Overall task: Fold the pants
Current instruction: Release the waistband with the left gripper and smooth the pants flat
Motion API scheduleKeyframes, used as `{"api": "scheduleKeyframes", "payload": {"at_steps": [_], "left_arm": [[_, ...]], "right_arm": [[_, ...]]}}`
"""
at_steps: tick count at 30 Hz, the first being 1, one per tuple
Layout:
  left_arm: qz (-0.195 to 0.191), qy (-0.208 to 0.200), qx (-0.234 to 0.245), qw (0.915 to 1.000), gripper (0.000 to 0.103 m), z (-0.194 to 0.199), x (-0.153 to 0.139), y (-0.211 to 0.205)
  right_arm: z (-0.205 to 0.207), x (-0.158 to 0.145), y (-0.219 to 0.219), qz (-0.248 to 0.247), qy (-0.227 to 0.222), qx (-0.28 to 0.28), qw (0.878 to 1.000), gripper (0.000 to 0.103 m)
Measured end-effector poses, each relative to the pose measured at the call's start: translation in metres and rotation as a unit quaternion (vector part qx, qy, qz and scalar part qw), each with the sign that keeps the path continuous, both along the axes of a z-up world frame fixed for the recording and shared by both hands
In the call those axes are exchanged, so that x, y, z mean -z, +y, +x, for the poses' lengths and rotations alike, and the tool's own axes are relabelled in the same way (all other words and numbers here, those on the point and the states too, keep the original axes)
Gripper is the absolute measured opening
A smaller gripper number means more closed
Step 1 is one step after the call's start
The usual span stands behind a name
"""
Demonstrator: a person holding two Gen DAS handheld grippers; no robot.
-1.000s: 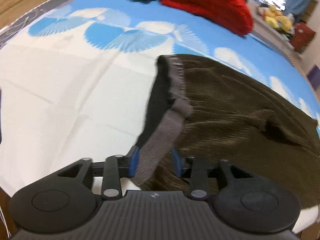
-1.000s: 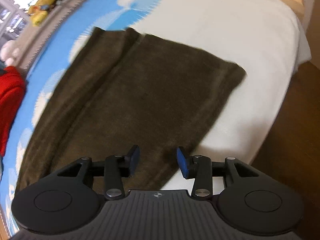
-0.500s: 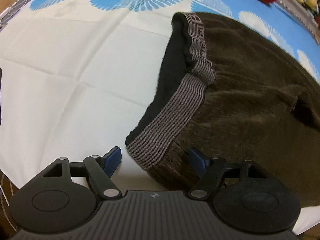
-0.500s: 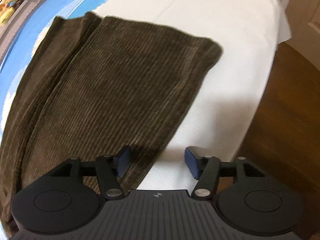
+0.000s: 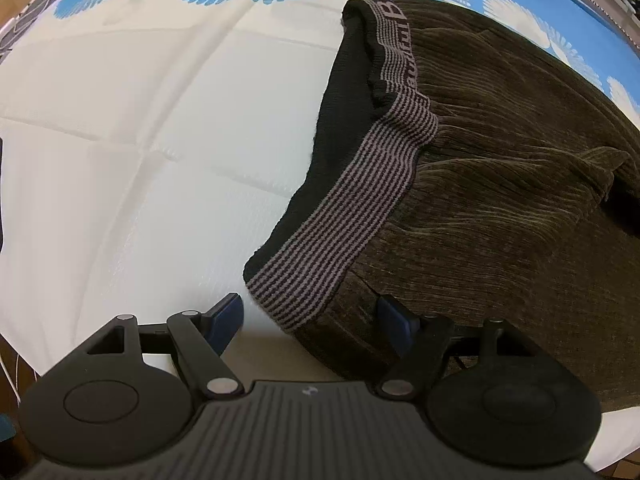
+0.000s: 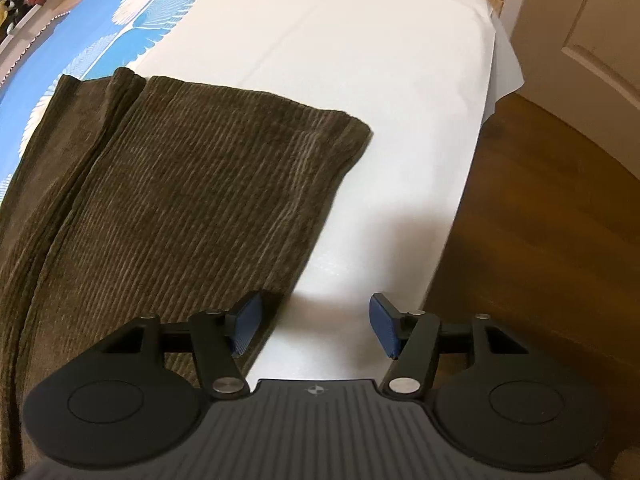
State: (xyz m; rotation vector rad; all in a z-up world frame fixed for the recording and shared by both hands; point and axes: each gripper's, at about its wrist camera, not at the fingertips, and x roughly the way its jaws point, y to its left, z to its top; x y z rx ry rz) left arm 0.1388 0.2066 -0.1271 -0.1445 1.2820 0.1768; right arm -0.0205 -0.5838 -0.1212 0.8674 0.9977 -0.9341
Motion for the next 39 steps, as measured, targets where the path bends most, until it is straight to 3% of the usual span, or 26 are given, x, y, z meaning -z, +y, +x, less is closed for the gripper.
{"api": "scheduleKeyframes", "payload": {"at_steps": [7, 10, 12, 17, 19, 22, 24, 26, 28, 31, 33, 35, 39], "left_arm": [[0.007, 0.006, -0.008, 0.9999, 0.079, 0.003, 0.004, -0.006], [0.010, 0.007, -0.008, 0.9999, 0.079, 0.004, 0.004, -0.007], [0.010, 0.008, -0.008, 0.9999, 0.079, 0.005, 0.004, -0.007], [0.006, 0.011, -0.014, 0.9998, 0.079, 0.005, 0.006, -0.006], [0.006, 0.010, -0.014, 0.9998, 0.079, 0.005, 0.007, -0.005], [0.011, 0.007, -0.007, 0.9999, 0.077, 0.005, 0.006, -0.008], [0.009, 0.003, -0.001, 1.0000, 0.072, 0.003, 0.005, -0.010], [0.012, 0.000, 0.003, 0.9999, 0.068, 0.002, 0.003, -0.013], [0.011, -0.004, 0.006, 0.9999, 0.062, 0.001, 0.001, -0.014], [0.005, -0.006, 0.001, 1.0000, 0.062, 0.000, -0.001, -0.012], [-0.006, -0.006, -0.008, 0.9999, 0.064, 0.000, -0.001, -0.008], [-0.009, -0.001, -0.012, 0.9999, 0.066, 0.001, 0.001, -0.006], [-0.005, -0.002, -0.004, 1.0000, 0.065, 0.001, 0.001, -0.009]], "right_arm": [[-0.010, 0.001, -0.007, -0.004, 0.010, 0.033, 0.999, 0.063], [-0.008, 0.007, -0.008, 0.022, -0.004, 0.011, 1.000, 0.063], [-0.004, 0.008, -0.007, 0.020, 0.001, -0.011, 1.000, 0.068], [0.000, 0.009, -0.005, 0.020, 0.004, -0.030, 0.999, 0.068], [-0.001, 0.008, -0.005, 0.013, 0.009, -0.026, 1.000, 0.062], [-0.004, 0.005, -0.002, -0.003, 0.020, -0.018, 1.000, 0.042], [-0.004, 0.002, -0.002, -0.015, 0.017, -0.020, 1.000, 0.023], [-0.004, 0.000, -0.002, -0.021, 0.011, -0.025, 0.999, 0.015], [-0.007, -0.002, 0.000, -0.020, 0.006, -0.025, 0.999, 0.015], [-0.006, -0.002, 0.001, 0.003, -0.027, -0.031, 0.999, 0.018], [-0.003, 0.005, 0.002, 0.048, -0.050, -0.041, 0.997, 0.048], [0.001, 0.006, 0.004, 0.061, -0.064, -0.055, 0.995, 0.062], [0.003, 0.005, 0.007, 0.069, -0.071, -0.062, 0.993, 0.066]]}}
